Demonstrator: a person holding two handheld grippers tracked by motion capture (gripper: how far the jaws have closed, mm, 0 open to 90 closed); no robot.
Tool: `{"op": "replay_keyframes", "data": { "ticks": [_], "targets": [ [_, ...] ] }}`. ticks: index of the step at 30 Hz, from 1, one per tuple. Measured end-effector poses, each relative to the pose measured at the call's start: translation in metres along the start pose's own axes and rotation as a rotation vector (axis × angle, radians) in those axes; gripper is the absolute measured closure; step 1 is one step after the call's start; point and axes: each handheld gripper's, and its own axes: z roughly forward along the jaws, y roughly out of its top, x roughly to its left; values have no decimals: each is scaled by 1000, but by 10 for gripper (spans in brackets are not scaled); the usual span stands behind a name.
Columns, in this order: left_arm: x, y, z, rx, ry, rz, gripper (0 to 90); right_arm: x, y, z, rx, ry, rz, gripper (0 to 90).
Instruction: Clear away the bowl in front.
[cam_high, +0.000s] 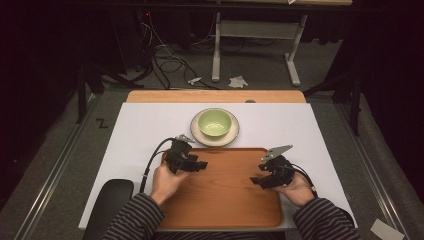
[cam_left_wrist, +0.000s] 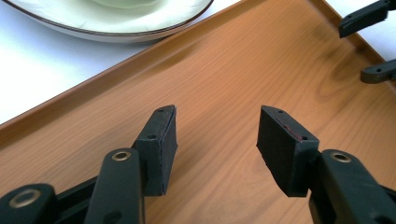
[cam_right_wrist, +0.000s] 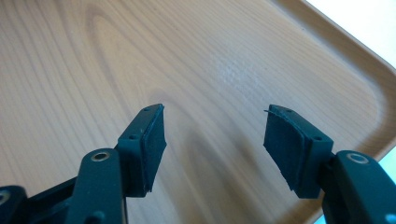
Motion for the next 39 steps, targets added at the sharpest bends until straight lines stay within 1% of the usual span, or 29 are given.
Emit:
{"op": "replay_keyframes", "data": {
  "ticks": [3, 4, 6, 8, 9, 10, 11, 14, 15, 16, 17, 18, 19, 21, 23, 25, 26, 27, 28, 31, 32, 33, 34, 35, 36, 37, 38, 39],
  "targets": [
    [0, 0, 0, 2, 2, 4, 469, 2, 0, 0, 4, -4, -2, 400],
    [-2, -1, 0, -12, 4, 6, 464, 2, 0, 0, 4, -6, -2, 399],
    [-1, -1, -1, -13, 6, 13, 459, 1, 0, 0, 2, -6, -7, 398],
    [0, 1, 0, -17, 9, -8, 460, 2, 0, 1, 7, -5, -4, 397],
    [0, 1, 0, -17, 9, -8, 466, 2, 0, 1, 7, -5, -4, 397],
    [1, 2, -1, -4, 7, -10, 469, 2, 1, 2, 10, -4, -4, 392],
    [1, 2, -1, -2, 2, -15, 470, 2, 0, 1, 14, -5, 4, 391],
    [-2, 2, -1, -3, -2, -23, 468, 1, 0, 2, 17, -1, 3, 389],
    [-2, 2, -2, 3, -5, -13, 464, 1, 0, 2, 17, -1, 3, 389],
    [-3, 2, -2, 1, 0, -12, 456, 2, 0, 2, 17, -1, 2, 389],
    [-4, 2, -2, -16, 11, -11, 434, 2, 0, 2, 19, -3, 4, 388],
    [-4, 2, -2, -16, 11, -11, 412, 2, 0, 2, 19, -3, 4, 388],
    [-5, 4, -3, -29, 17, -4, 412, 2, 0, 2, 19, -4, 2, 386],
    [-6, 6, -5, -47, 18, -2, 380, 1, 0, 2, 19, -7, 3, 384],
    [-7, 7, -6, -55, 22, -2, 373, 1, 0, 3, 20, -6, 5, 384],
    [-8, 7, -5, -51, 26, -1, 354, 1, 0, 3, 21, -6, 2, 385],
    [-8, 7, -5, -48, 21, -2, 365, 2, 0, 2, 21, -7, 2, 386],
    [-11, 8, -6, -44, 2, -9, 373, 2, 0, 2, 22, -6, 4, 386],
    [-12, 8, -6, -37, -6, -2, 379, 2, 0, 2, 21, -3, 2, 386],
    [-14, 12, -6, -38, -12, 3, 367, 2, 0, 3, 24, -4, -2, 386],
    [-14, 12, -6, -38, -12, 3, 366, 2, 0, 3, 26, -3, -3, 387],
    [-14, 15, -6, -20, -14, -14, 363, 2, 0, 4, 28, -1, -5, 388],
    [-13, 16, -6, -19, -8, -15, 362, 2, 1, 4, 33, -1, 1, 388],
    [-13, 17, -6, -23, -7, -18, 364, 2, 1, 4, 34, -3, -11, 389],
    [-13, 17, -6, -23, -7, -18, 367, 2, 1, 4, 34, -3, -11, 389],
    [-12, 19, -7, -17, -4, -9, 367, 3, 1, 4, 37, -2, -7, 389],
    [-13, 21, -7, -22, -1, -11, 369, 4, 1, 4, 37, -1, -9, 390],
    [-13, 23, -7, -22, -1, -4, 370, 4, 2, 5, 41, 2, -14, 390]
  ]
}}
